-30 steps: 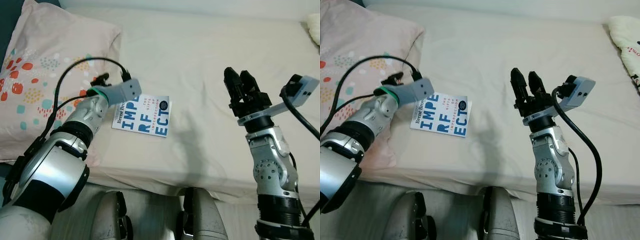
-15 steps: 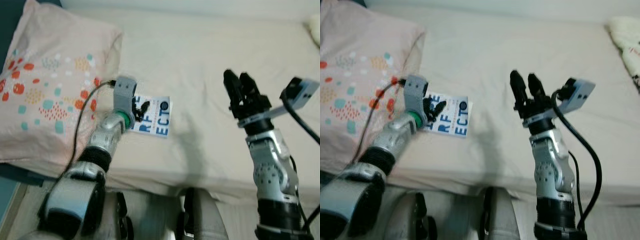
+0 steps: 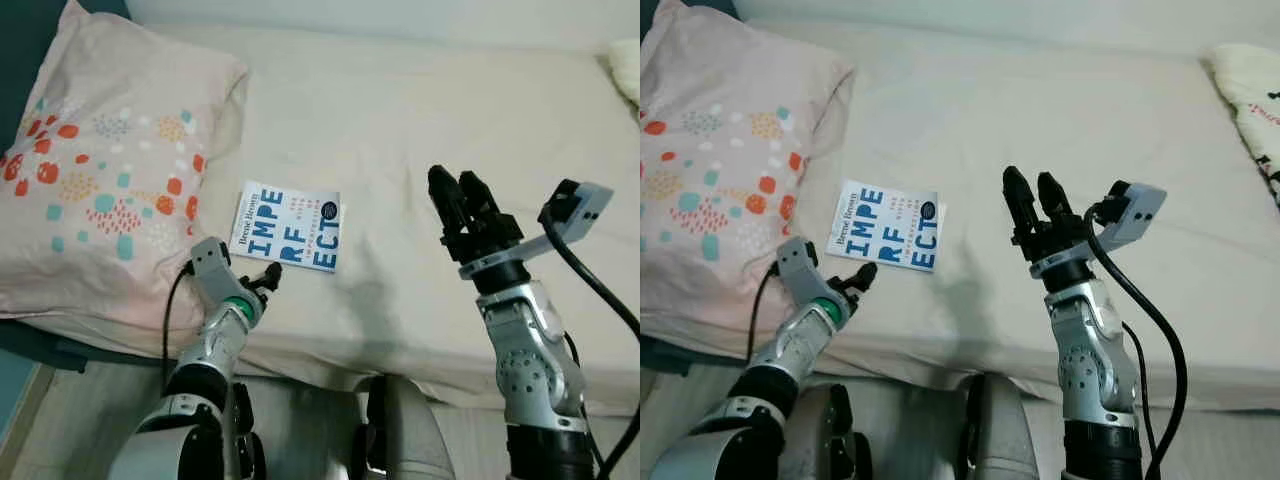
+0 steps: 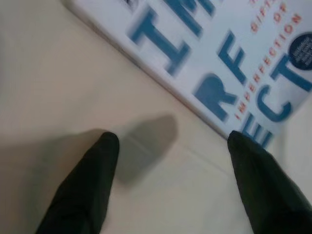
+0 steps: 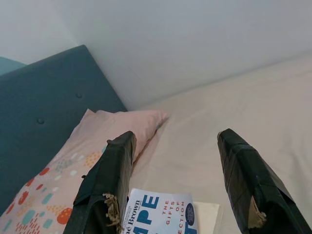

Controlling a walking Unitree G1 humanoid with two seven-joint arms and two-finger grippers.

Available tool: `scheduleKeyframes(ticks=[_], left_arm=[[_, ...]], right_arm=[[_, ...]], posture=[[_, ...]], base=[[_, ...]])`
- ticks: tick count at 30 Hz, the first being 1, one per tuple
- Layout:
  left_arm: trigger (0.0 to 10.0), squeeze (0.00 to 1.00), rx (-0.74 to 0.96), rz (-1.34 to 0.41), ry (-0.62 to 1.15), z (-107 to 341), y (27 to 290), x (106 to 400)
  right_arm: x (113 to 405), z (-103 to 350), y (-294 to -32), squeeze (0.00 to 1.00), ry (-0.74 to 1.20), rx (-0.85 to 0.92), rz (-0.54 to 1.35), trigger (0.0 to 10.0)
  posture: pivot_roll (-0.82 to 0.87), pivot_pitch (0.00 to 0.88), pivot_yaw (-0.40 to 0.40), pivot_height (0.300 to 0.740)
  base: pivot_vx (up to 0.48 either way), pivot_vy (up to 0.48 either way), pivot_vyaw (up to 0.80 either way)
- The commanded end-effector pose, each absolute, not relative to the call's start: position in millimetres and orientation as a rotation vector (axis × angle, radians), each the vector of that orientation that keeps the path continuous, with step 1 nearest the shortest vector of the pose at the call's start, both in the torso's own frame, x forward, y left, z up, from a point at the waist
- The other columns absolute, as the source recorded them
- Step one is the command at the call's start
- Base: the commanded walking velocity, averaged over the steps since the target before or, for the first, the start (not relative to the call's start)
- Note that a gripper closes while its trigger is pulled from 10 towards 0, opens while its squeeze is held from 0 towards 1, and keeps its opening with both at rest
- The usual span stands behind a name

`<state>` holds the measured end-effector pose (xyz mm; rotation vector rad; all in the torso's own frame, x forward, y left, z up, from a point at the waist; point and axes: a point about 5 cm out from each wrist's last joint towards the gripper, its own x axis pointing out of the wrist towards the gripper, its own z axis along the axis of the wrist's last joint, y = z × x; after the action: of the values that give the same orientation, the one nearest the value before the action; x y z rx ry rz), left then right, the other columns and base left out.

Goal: Clean up the room

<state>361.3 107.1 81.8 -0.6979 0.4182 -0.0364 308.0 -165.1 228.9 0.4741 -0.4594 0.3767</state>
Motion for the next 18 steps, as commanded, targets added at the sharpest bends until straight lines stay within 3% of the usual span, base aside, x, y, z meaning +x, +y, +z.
scheduleKeyframes(ticks=[1,2,3,6,10,11,16,18], left_arm=[[10.0,0.60,-0.761,-0.022,0.463,79,102,359],[10.0,0.60,-0.763,-0.015,0.467,80,101,359],[10.0,0.00,-0.798,-0.005,0.468,83,99,361],[10.0,0.00,-0.913,-0.013,0.453,90,95,368],[10.0,0.00,-0.940,-0.022,0.444,91,94,370],[10.0,0.00,-0.970,-0.032,0.424,94,93,372],[10.0,0.00,-1.038,-0.035,0.403,98,92,374],[10.0,0.00,-1.054,-0.028,0.414,96,91,373]], right_arm=[[306,231,-160,0.00,-0.460,0.488,0.389,10.0],[305,233,-158,0.00,-0.462,0.490,0.394,10.0],[305,234,-155,0.00,-0.465,0.497,0.404,10.0],[304,238,-149,0.00,-0.474,0.512,0.422,10.0],[303,239,-147,0.00,-0.475,0.515,0.425,10.0],[302,241,-143,0.00,-0.476,0.526,0.439,10.0],[297,247,-132,0.00,-0.475,0.548,0.478,10.0],[295,250,-129,0.00,-0.471,0.553,0.489,10.0]], posture=[[-0.12,0.289,0.023,0.612],[-0.12,0.289,0.023,0.612],[-0.13,0.307,0.029,0.612],[-0.14,0.325,0.031,0.612],[-0.14,0.325,0.031,0.612],[-0.18,0.371,0.018,0.612],[-0.19,0.393,0.008,0.612],[-0.22,0.439,-0.005,0.612]], base=[[0.000,0.000,0.00],[0.000,0.000,0.00],[0.000,0.000,0.00],[0.000,0.000,0.00],[0.000,0.000,0.00],[0.000,0.000,0.00],[0.000,0.000,0.00],[0.000,0.000,0.00]])
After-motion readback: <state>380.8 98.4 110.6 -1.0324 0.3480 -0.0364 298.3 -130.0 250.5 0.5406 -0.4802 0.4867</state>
